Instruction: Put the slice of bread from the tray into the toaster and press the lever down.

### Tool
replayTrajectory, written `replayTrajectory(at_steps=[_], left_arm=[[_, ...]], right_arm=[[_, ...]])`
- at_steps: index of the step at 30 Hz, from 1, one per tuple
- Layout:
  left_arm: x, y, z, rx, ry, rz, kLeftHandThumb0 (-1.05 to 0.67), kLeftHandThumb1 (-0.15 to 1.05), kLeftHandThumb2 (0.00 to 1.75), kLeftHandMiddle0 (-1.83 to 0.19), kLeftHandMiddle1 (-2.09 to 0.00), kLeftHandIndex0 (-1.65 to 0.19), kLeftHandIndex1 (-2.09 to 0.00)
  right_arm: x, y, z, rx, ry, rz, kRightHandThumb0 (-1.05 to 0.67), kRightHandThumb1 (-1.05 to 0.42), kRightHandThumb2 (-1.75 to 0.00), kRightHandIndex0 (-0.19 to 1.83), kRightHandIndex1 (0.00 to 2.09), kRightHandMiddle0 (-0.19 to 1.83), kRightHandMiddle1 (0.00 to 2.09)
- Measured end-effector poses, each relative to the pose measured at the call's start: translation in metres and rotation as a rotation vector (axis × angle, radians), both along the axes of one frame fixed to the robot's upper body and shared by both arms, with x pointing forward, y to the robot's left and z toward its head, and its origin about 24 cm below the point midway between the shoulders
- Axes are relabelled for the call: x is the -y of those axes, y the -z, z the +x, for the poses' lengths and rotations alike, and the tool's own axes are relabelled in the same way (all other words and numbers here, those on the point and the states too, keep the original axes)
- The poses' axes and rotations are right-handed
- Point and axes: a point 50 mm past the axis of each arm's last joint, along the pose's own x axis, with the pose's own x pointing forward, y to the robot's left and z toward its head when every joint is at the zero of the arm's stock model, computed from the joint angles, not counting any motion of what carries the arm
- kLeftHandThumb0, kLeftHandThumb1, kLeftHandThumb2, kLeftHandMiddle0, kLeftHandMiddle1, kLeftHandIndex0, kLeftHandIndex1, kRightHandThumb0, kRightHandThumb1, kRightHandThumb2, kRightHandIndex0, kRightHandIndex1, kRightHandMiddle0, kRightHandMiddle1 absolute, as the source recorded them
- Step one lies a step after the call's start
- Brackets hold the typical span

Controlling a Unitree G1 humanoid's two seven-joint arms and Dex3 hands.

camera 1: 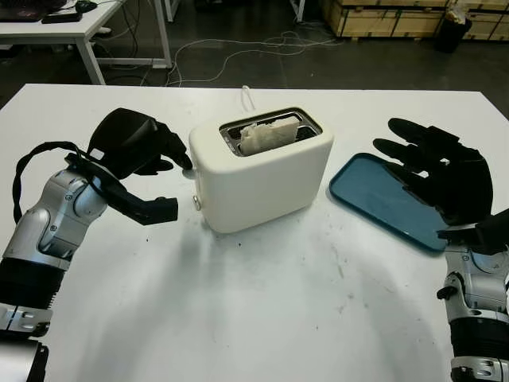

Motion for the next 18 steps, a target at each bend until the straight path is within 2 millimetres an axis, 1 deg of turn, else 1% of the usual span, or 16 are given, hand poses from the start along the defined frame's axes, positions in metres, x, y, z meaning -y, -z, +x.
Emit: replayTrajectory(at_steps=[9,18], left_arm=[[0.0000,0.0045,0.0018,-0.011,0.010,-0.004,0.03,0.68,0.00,-1.20,-0.78,-1.45,-0.01],[0.0030,0.0045,0.0018,-0.018,0.036,-0.023,-0.02,0.69,0.00,-1.21,-0.79,-1.45,-0.01]], right_arm=[[0.0006,-0.0013,-0.0016,0.007,0.003,-0.002,-0.38,-0.87,0.00,0.88,0.00,0.81,0.00],[0.0009,-0.0013,-0.0016,0.008,0.013,-0.003,-0.39,-0.87,0.00,0.88,0.00,0.81,0.00]])
